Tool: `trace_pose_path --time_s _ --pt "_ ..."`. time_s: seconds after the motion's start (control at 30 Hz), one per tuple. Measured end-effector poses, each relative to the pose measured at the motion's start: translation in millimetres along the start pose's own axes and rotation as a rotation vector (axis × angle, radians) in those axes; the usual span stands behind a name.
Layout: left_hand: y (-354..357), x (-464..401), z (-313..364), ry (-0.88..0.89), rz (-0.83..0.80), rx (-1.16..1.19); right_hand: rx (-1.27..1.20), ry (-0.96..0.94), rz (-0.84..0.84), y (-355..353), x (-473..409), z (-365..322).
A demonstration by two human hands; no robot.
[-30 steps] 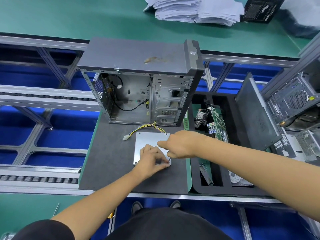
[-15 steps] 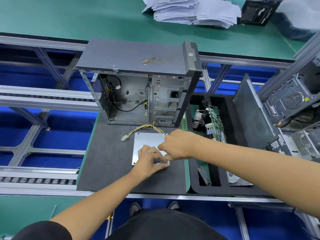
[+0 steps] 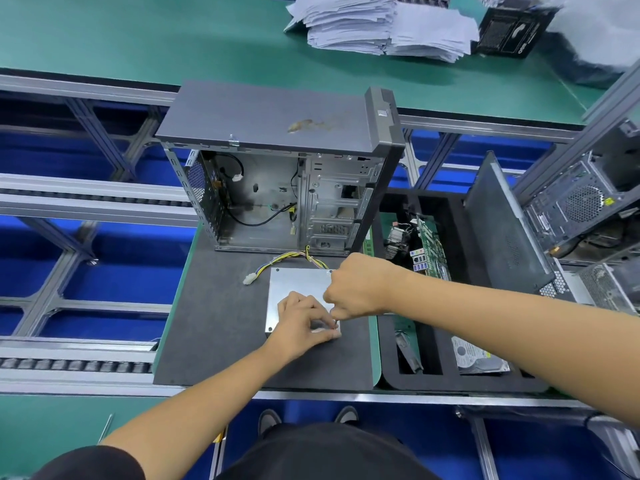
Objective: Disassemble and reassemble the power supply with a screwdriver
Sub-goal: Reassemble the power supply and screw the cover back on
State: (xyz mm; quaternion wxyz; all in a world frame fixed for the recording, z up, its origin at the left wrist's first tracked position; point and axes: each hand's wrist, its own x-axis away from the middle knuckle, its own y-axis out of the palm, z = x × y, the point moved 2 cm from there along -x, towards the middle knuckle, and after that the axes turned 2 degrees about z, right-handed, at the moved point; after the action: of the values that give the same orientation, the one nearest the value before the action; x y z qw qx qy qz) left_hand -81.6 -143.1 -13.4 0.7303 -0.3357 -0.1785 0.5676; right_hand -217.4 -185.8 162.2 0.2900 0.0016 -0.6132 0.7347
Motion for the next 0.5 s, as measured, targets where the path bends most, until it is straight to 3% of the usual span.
trace_pose_path --time_s 0.13,0.3,0.5 --pt "-0.6 -0.7 1.9 0.021 0.014 0.005 0.038 0.06 0.025 5.1 4.7 -3.2" --pt "-1.0 -0.4 1.0 0.002 0.003 0.046 0.041 -0.186 -0.023 -7.8 7.4 -4.7" --pt "0.4 -2.5 0.6 0.056 -0.028 -0.078 0.126 -0.238 -0.106 -11.6 9.7 -8.7"
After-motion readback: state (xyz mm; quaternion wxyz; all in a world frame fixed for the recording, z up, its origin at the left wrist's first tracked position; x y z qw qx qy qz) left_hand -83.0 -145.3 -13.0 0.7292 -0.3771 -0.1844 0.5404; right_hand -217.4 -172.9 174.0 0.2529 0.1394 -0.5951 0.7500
